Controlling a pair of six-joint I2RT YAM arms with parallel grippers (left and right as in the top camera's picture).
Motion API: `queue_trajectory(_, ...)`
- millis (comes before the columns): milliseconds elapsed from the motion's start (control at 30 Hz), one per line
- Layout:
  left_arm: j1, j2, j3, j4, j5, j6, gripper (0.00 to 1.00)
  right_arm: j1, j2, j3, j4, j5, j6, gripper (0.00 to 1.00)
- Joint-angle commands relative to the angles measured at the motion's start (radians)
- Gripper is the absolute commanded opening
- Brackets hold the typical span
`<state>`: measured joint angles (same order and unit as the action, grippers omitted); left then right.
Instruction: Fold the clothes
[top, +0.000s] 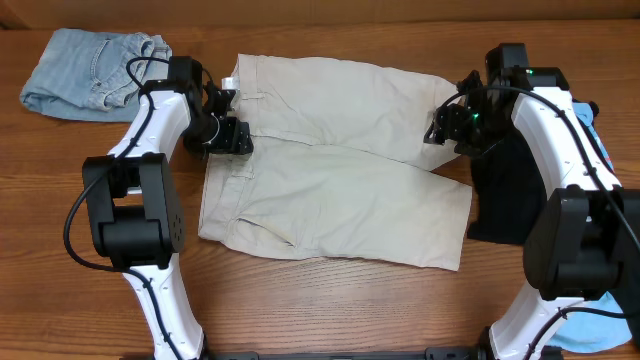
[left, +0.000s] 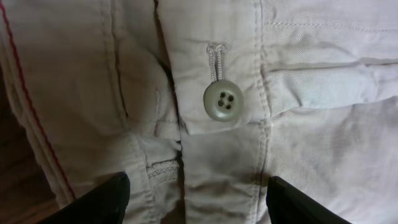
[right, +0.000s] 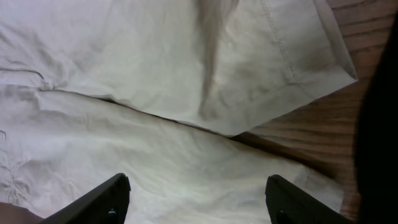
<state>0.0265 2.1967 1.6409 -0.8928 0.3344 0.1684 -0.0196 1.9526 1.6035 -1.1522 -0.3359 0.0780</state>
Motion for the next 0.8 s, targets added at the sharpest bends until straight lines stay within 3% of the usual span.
queue_trajectory(0,-0.009,-0.009,-0.023,0.007,0.060,0.014,0.70,-0.001,-0.028,0.024,0.002,0.004,-0.004,0.74)
queue_trajectory(467,-0.010,-0.009,-0.023,0.004,0.105,0.014,0.53,-0.001,-0.028,0.024,0.003,0.005,-0.004,0.74)
queue_trajectory(633,-0.016,-0.009,-0.023,0.004,0.105,0.014,0.38,-0.001,-0.028,0.024,0.005,0.005,-0.004,0.74)
queue_trajectory(767,-0.021,-0.009,-0.022,0.003,0.100,0.014,0.11,-0.001,-0.028,0.024,0.005,0.005,-0.004,0.74)
